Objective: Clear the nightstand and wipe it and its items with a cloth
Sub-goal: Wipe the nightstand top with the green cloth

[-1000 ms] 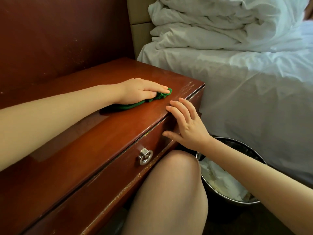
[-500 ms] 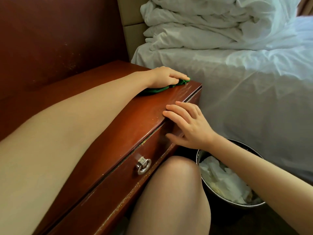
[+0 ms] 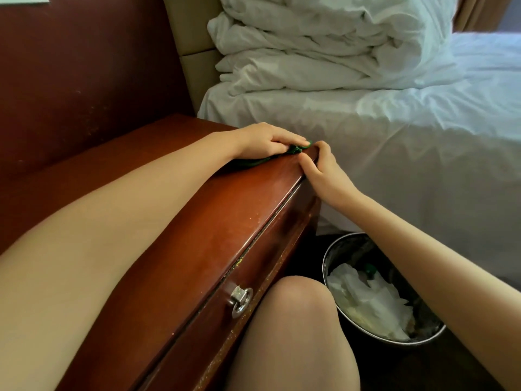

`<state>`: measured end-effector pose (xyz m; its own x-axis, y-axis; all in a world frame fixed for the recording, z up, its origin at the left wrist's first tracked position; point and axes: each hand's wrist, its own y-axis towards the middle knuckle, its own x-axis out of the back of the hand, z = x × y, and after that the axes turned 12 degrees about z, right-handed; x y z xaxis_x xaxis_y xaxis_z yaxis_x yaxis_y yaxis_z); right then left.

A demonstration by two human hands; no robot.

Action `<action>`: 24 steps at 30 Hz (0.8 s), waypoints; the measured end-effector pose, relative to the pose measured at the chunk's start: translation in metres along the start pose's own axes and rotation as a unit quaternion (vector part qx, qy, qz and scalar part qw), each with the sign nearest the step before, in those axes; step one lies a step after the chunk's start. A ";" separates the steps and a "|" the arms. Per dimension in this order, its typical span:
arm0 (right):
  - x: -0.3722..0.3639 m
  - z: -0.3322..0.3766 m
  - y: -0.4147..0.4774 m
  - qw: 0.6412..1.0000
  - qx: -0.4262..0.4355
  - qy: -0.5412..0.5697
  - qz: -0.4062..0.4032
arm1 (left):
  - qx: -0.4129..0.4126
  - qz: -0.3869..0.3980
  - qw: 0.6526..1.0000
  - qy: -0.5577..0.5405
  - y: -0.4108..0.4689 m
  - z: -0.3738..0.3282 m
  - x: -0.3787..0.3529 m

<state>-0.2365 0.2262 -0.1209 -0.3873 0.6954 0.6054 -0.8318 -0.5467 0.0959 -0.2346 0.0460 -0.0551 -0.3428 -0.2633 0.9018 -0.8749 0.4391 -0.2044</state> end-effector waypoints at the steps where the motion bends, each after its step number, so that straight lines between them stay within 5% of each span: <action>1: -0.001 0.000 0.002 1.000 -0.004 0.003 0.003 | -0.006 0.000 1.000 0.003 -0.001 0.000 -0.001; 15: 0.008 -0.006 0.009 0.999 0.016 0.009 0.039 | -0.025 0.014 0.994 0.103 -0.051 -0.007 -0.014; 24: 0.025 -0.007 0.005 0.986 0.011 0.023 0.165 | 0.016 0.004 0.998 0.055 -0.061 0.005 -0.012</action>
<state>-0.2531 0.2445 -0.1106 -0.6538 0.4982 0.5696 -0.6488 -0.7564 -0.0831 -0.1789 0.0183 -0.0555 -0.3113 -0.1637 0.9361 -0.8839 0.4117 -0.2219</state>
